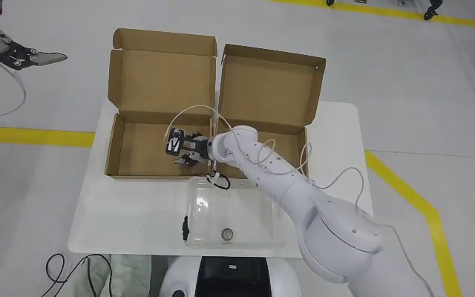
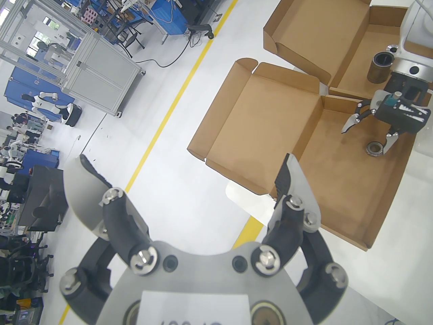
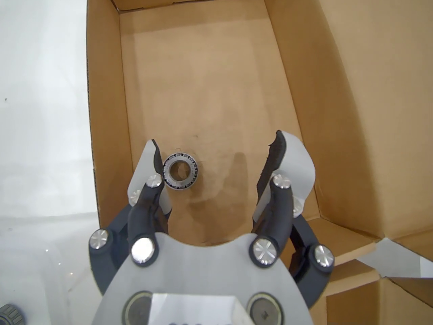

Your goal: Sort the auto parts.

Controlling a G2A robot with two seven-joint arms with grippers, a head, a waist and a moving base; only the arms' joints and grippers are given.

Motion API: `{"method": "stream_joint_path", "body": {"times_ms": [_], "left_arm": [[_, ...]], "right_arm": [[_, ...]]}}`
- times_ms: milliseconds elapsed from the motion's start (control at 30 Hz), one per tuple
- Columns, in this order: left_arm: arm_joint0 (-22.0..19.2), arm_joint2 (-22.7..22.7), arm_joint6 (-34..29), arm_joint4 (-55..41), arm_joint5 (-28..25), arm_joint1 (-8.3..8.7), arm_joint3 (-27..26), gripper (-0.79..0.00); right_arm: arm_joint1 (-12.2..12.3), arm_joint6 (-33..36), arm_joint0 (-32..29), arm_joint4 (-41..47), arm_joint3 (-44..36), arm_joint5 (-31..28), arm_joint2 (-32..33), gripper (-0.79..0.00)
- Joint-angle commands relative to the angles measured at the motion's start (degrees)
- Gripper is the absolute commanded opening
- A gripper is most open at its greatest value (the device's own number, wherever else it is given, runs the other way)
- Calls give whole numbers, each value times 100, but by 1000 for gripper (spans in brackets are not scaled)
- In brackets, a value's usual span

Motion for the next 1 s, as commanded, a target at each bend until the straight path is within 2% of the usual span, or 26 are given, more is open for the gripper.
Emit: {"method": "stream_joint_path", "body": {"times_ms": [0,300,433,567,700,900,967], "left_arm": [[0,0,0,0,0,0,0,0],[0,0,0,0,0,0,0,0],[0,0,0,0,0,0,0,0],[0,0,0,0,0,0,0,0],[0,0,0,0,0,0,0,0],[0,0,0,0,0,0,0,0],[0,0,0,0,0,0,0,0]], "right_arm": [[11,-165,17,-67,-43,-12,14,-154],[263,-492,-72,-344,-614,38,188,0],[511,-390,-226,-403,-1148,101,399,0],[869,-39,-516,-500,-1934,148,726,0],[1326,553,-1043,-652,-3024,124,1217,0],[2056,1728,-2327,-923,-5210,-284,2298,0],[2232,2046,-2773,-998,-5875,-456,2620,0]]}}
